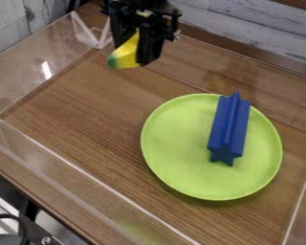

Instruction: Put the banana in the green plate

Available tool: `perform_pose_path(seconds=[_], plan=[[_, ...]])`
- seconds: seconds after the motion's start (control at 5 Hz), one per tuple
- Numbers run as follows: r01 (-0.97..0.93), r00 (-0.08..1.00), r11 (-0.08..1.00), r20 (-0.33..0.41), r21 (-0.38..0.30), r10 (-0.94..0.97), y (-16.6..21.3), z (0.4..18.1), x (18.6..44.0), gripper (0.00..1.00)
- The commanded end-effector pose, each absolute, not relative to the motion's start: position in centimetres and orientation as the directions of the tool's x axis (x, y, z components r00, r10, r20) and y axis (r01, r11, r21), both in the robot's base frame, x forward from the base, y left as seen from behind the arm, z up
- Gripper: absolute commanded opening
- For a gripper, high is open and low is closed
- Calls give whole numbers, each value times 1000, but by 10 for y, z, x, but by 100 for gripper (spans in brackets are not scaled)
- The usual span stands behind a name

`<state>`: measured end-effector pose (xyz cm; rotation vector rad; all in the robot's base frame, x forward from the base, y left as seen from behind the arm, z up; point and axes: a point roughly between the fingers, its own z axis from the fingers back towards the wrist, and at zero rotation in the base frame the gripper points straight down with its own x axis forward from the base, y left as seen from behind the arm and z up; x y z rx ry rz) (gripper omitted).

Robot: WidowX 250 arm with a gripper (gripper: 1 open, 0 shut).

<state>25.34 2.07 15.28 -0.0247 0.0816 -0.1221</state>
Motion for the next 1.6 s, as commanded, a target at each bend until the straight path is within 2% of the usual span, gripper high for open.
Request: perform_pose_path(seconds=[0.0, 0.4, 0.6, 0.8, 1.4], plan=[[125, 991, 992, -32, -24, -126, 2, 170, 245, 0], [141, 989, 989, -37, -32, -142, -46, 170, 232, 0], [134, 990, 991, -39, -29, -135, -64, 162, 233, 0], [123, 991, 992, -43, -31, -124, -72, 156, 228, 0], [117, 993, 992, -23, -47, -118, -106, 150, 224, 0]])
